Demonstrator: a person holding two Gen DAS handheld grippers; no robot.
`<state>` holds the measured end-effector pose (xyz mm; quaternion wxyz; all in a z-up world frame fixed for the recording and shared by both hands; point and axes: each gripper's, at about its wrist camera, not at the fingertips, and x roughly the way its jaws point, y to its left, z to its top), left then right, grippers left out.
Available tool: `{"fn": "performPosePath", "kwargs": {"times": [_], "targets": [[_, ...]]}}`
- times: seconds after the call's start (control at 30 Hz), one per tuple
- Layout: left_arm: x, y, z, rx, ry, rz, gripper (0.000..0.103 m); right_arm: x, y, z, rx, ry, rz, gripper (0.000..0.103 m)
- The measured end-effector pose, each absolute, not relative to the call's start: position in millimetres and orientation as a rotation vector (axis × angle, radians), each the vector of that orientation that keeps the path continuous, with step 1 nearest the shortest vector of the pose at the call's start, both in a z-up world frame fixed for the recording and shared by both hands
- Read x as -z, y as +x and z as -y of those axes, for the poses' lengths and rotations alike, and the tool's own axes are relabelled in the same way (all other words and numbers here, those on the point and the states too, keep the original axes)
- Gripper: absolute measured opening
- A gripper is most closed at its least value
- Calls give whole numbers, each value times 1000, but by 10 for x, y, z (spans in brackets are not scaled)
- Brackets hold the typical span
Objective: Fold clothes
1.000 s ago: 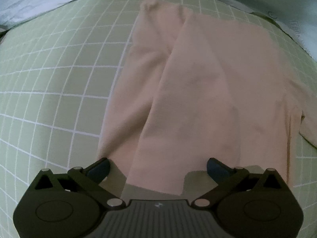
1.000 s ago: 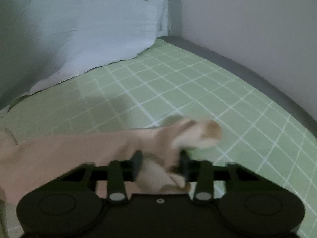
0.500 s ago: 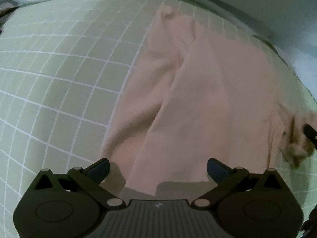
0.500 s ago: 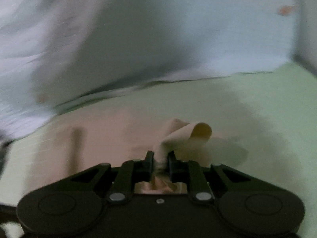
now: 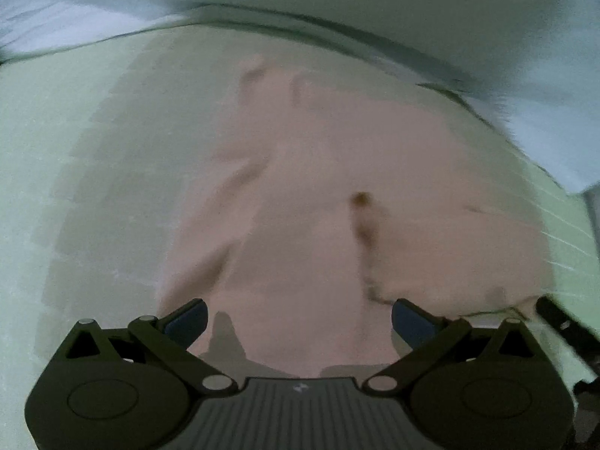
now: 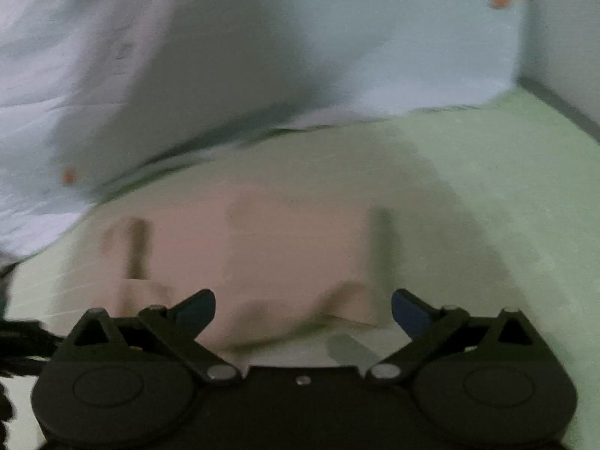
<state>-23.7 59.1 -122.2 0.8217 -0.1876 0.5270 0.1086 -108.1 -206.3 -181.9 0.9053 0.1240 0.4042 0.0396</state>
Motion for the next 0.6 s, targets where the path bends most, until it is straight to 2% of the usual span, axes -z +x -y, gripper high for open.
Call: {"fn": "performPosePath", "kwargs": {"times": [0.1, 0.17, 0.27, 0.33, 0.5, 0.53, 0.57, 0.6], "targets": [[1188, -108, -428, -172, -356, -1100, 99, 1940, -1150, 2242, 13, 255, -883, 102], [1168, -19, -344, -143, -326, -1084, 84, 1994, -1166, 2281, 40, 259, -901, 102], [1183, 102, -256, -111, -299, -1080, 70, 2065, -1181, 2318, 71, 266, -924, 102], [1228, 169, -217, -98, -276, -1090, 65, 2113, -1190, 2343, 91, 272, -939, 102], [1346, 257, -162, -86, -217, -1117, 63, 2185, -1214, 2343, 112, 262, -954, 102], [1356, 268, -158, -78, -200, -1123, 51, 2191, -1209, 2324, 112, 251, -955, 102], [1359, 281, -154, -70, -177, -1126, 34, 2192, -1205, 2303, 110, 239, -956, 102], [1345, 288, -143, -62, -152, -1121, 26, 2196, -1203, 2290, 108, 229, -959, 102]]}}
